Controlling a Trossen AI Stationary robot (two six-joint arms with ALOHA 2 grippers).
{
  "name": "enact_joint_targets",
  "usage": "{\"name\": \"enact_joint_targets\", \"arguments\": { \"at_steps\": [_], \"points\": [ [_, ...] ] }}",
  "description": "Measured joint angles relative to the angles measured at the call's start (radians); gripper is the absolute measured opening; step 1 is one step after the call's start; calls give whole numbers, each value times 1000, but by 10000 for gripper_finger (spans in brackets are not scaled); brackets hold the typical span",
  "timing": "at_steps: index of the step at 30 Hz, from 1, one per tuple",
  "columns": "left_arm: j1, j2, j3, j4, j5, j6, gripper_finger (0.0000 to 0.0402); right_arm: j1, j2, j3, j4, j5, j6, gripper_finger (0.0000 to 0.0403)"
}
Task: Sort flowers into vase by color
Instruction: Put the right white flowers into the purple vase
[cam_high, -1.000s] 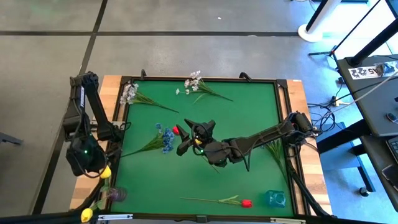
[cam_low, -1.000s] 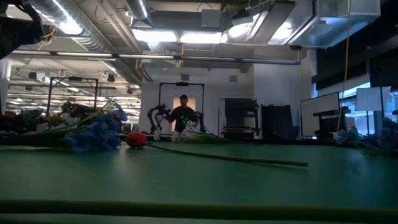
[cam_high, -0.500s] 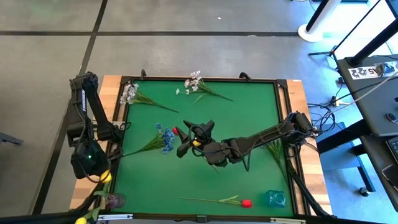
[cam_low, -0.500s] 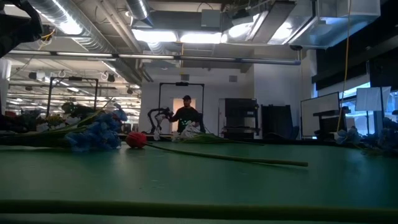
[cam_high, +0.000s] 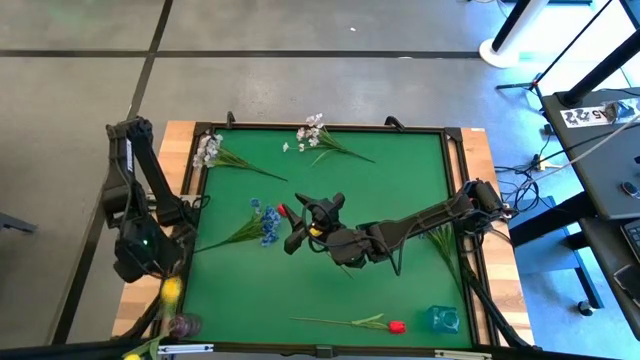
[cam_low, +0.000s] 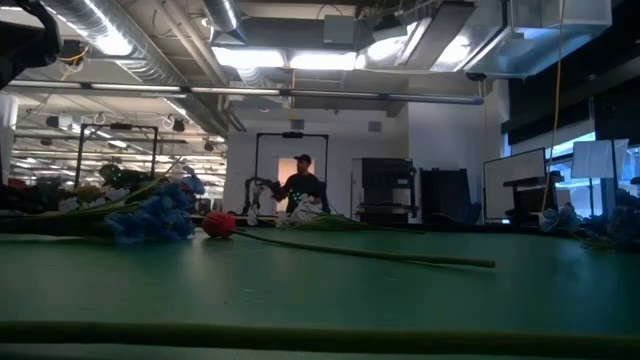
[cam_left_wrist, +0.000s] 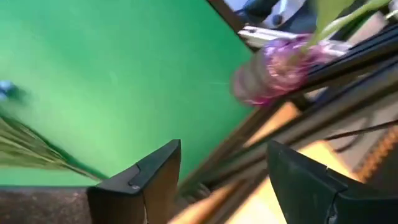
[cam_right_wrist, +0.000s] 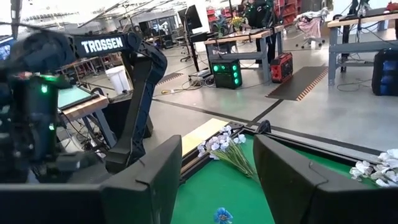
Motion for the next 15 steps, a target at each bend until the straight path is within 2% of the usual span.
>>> {"name": "enact_joint_targets", "arguments": {
  "at_steps": [4, 7, 10, 15],
  "points": [
    [2, 0, 86, -24, 85, -83, 216, 0, 0, 0, 5, 0, -17, 198],
    [1, 0, 168, -77, 95, -156, 208, -1, 0, 0, 7, -18, -15, 198],
    [1, -4, 226, -133, 6, -212, 202, -11, 0, 0, 2, -74, -15, 198],
    [54, 10, 204, -206, -236, -340, 200, -44, -1, 1, -104, -166, -11, 198]
  ]
}}
